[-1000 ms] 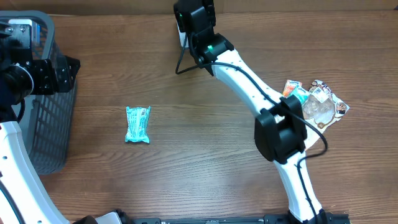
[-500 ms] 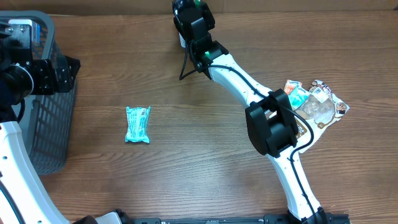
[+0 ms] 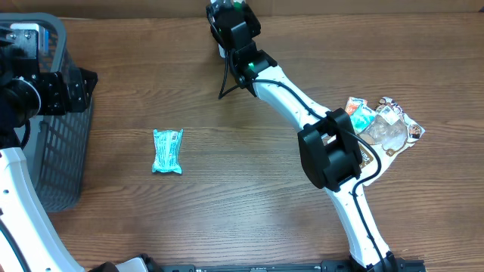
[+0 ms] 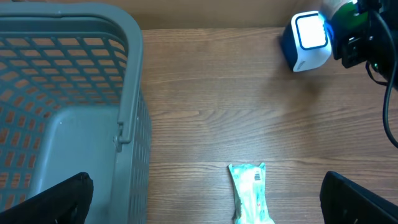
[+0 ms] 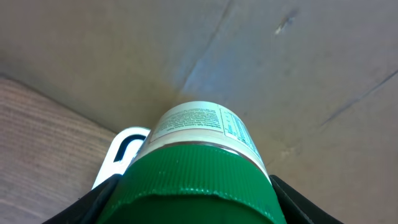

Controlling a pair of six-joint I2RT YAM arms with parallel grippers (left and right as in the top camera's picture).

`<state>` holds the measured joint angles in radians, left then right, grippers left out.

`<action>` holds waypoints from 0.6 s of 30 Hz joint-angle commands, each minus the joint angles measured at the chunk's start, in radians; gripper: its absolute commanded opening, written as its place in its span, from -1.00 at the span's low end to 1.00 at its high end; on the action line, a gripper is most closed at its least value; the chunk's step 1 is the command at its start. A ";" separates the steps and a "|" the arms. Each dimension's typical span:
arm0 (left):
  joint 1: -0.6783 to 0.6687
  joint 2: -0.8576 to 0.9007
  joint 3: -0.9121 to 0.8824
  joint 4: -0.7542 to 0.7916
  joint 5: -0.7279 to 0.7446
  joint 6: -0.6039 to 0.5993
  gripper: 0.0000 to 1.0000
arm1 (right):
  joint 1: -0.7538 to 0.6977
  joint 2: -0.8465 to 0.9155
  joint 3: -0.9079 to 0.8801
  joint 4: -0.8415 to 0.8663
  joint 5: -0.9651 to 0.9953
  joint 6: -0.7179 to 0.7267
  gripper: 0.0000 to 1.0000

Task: Scan the item barcode
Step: 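Tilt the jar's label toward the scanner face with the right gripper, then carry the jar right and set it down by the pile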

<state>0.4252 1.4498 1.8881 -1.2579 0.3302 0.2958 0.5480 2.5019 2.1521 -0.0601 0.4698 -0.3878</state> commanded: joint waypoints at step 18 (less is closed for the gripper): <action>-0.007 0.002 -0.002 0.001 0.010 0.019 1.00 | -0.008 -0.496 0.014 -0.859 -0.310 0.637 -0.01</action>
<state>0.4252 1.4498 1.8881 -1.2579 0.3302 0.2958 0.5495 2.0758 2.1502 -0.8417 0.2577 0.0608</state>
